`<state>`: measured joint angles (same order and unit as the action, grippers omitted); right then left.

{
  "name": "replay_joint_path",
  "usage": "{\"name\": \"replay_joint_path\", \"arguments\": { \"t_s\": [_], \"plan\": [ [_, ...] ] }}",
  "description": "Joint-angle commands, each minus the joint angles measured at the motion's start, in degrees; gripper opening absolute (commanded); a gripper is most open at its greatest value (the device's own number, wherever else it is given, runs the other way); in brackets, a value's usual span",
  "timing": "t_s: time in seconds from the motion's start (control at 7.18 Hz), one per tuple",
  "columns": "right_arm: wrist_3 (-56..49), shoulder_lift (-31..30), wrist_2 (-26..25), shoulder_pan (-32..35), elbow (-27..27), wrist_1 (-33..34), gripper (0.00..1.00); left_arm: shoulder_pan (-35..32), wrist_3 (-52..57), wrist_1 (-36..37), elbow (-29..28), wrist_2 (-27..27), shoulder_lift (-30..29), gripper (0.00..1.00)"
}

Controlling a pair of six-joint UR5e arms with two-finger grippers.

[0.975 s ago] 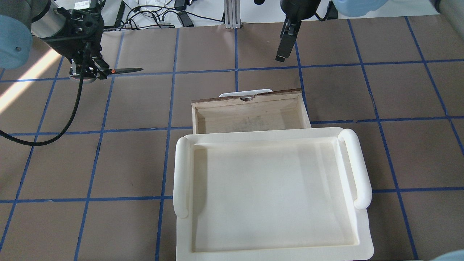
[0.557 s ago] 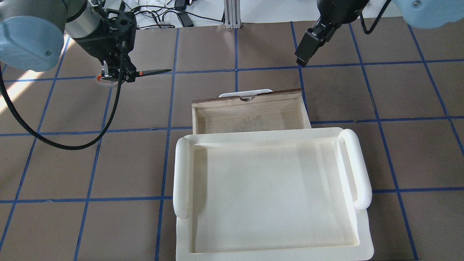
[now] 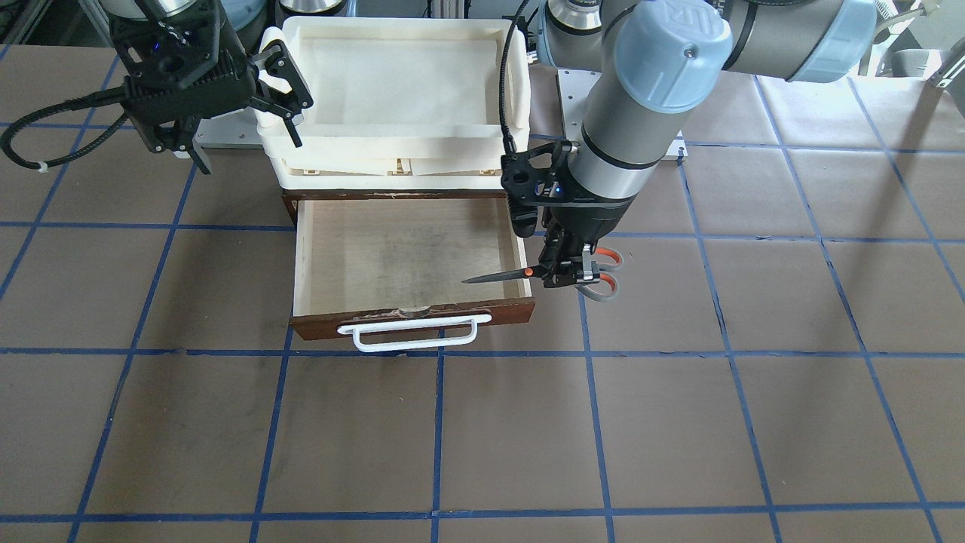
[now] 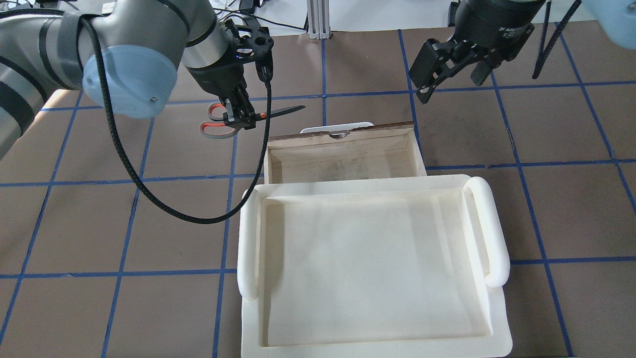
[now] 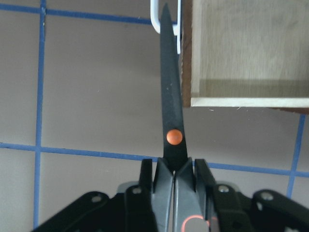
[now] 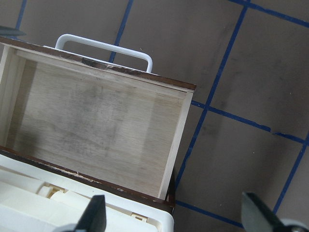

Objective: Place scissors in drawer with both arms

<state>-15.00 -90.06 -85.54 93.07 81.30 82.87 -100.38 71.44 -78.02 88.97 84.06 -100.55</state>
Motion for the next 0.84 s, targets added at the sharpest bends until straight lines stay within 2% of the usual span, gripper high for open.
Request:
{"name": "replay_joint_path", "arguments": {
  "t_s": [0.0, 0.42, 0.7],
  "plan": [
    [2.6, -0.55, -1.21, 0.09, 0.17, 0.09, 1.0, -5.07, -6.64, 0.32, 0.32, -0.03, -0.7, 0.0],
    [3.04, -0.73, -1.38, 0.09, 0.17, 1.15, 1.0, -8.6, -12.01, 1.72, 0.5, -0.03, -2.19, 0.0],
    [4.88, -0.99, -4.35, 0.18, 0.17, 1.33, 1.0, -10.44, -14.12, 3.91, 0.5, -0.03, -3.86, 0.0]
  ]
}}
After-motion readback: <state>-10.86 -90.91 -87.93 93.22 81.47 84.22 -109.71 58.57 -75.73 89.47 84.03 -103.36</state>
